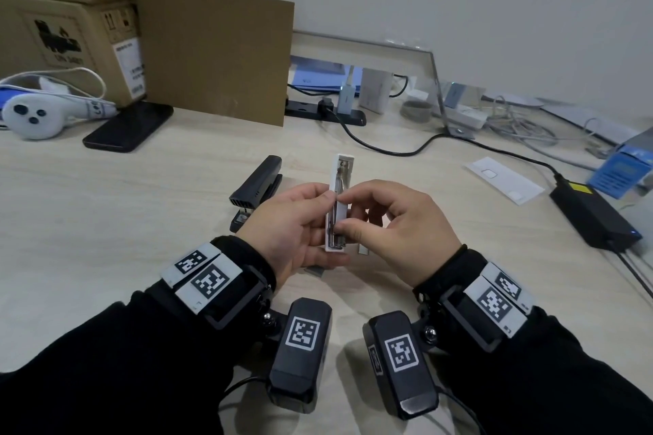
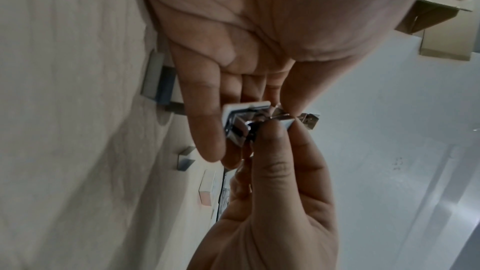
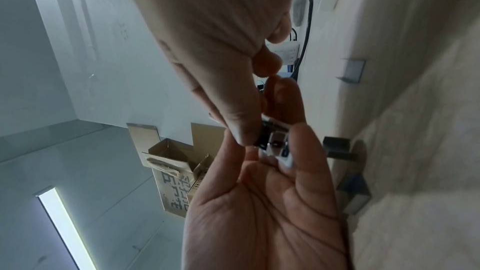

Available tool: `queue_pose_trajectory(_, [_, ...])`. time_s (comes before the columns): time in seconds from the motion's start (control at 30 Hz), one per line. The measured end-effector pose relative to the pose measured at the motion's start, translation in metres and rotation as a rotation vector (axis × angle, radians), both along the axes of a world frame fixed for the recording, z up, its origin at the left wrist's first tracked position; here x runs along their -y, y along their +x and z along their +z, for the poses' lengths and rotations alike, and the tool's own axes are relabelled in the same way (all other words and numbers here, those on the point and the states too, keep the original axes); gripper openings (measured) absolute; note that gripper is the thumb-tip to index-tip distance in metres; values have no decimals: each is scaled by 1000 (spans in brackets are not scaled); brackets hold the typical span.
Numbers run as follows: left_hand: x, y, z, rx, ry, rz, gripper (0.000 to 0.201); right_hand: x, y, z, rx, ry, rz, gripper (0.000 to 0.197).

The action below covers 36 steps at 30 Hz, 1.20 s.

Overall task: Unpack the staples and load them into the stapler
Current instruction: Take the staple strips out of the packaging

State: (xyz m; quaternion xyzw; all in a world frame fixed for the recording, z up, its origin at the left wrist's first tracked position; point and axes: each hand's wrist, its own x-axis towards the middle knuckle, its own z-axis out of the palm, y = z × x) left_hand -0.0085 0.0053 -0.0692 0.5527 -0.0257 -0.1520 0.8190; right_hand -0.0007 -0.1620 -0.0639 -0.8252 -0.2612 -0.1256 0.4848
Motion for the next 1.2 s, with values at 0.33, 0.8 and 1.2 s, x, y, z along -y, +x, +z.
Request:
queue_pose_trajectory(0.33, [0, 0, 1, -10, -15, 3, 18, -1, -1, 1, -31, 2, -19, 23])
queue_pose_trajectory(0.8, [-1, 3, 0, -29, -45, 14, 18, -2, 1, -3, 9, -39, -17, 6])
queue_pose_trajectory(1.2, [1, 0, -3, 7, 105, -105, 42, 2, 1, 0, -96, 177, -143, 31])
